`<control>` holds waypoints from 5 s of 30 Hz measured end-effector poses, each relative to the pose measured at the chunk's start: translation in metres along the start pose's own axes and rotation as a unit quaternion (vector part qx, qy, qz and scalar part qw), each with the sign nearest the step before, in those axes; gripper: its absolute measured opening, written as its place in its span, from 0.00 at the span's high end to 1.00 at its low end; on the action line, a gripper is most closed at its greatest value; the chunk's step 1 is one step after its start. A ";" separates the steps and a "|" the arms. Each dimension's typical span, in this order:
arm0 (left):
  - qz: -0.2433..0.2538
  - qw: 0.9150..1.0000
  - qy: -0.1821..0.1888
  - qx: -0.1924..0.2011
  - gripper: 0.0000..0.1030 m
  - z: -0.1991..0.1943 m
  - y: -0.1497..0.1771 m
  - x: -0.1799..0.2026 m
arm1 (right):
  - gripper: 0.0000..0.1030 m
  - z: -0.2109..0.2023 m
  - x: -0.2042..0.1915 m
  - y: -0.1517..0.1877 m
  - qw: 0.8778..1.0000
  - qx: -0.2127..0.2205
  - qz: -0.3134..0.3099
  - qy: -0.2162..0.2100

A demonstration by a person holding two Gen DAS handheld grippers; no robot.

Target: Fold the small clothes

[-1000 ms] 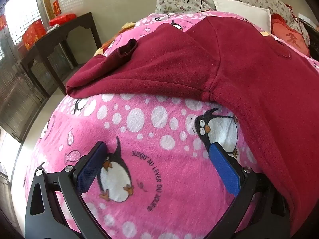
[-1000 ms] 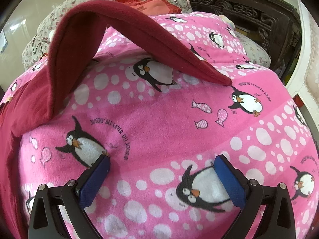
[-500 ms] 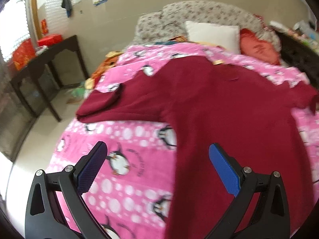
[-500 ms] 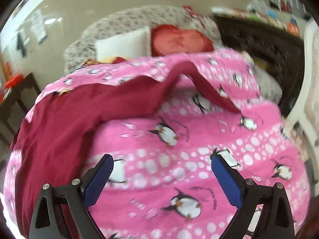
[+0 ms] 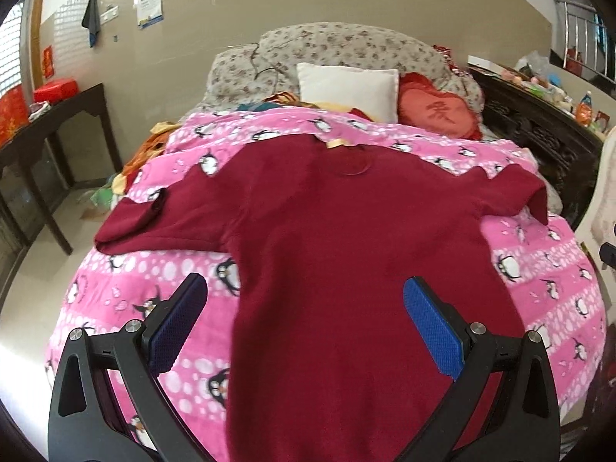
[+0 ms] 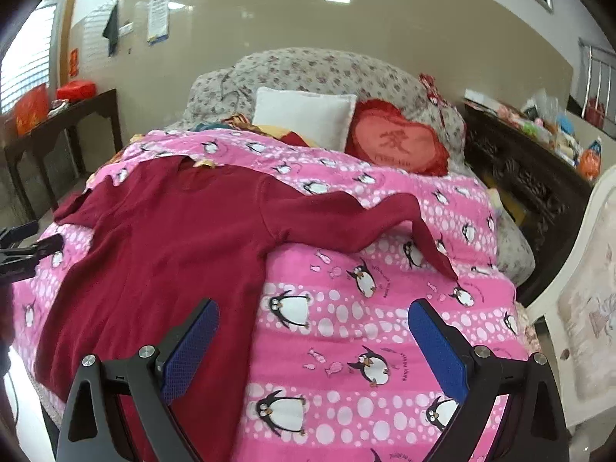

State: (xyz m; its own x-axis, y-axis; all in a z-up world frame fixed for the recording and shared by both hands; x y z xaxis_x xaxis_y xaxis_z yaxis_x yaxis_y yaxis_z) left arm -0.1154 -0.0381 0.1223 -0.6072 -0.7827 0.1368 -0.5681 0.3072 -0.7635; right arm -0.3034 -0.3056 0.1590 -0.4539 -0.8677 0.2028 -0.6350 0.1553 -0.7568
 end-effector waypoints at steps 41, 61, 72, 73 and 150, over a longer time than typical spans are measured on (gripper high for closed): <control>-0.095 0.995 -0.011 -0.039 0.01 0.070 -0.004 -0.082 | 0.05 0.148 -0.181 -0.064 0.995 -0.039 -0.041 -0.087; -0.204 0.975 -0.093 0.003 0.01 0.070 -0.008 -0.202 | 0.10 0.193 -0.245 -0.059 0.986 -0.064 -0.060 -0.145; -0.159 0.975 -0.157 -0.013 0.01 0.106 -0.027 -0.247 | 0.10 0.194 -0.250 -0.055 0.982 -0.064 -0.060 -0.165; -0.155 0.975 -0.158 -0.017 0.01 0.110 -0.028 -0.248 | 0.10 0.195 -0.251 -0.055 0.982 -0.066 -0.060 -0.166; -0.217 0.976 -0.021 0.001 0.59 0.056 -0.027 -0.187 | 0.61 0.245 -0.309 -0.103 0.947 -0.105 0.000 -0.303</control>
State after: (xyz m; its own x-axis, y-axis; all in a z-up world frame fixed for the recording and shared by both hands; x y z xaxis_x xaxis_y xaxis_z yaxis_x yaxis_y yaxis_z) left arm 0.0447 0.0700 0.0815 -0.2864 -0.8603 0.4218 -0.7653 -0.0595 -0.6409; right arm 0.0554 -0.1687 0.0224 -0.0521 -0.9696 -0.2390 -0.7741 0.1904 -0.6038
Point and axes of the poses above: each gripper's, at about its wrist camera, not at the fingertips, and z roughly the way its jaws point, x to its right, y to its underside, the point moved 1 cm from there along z, roughly the way its jaws point, and after that the axes turned 9 degrees about y, right-handed, at the moved point
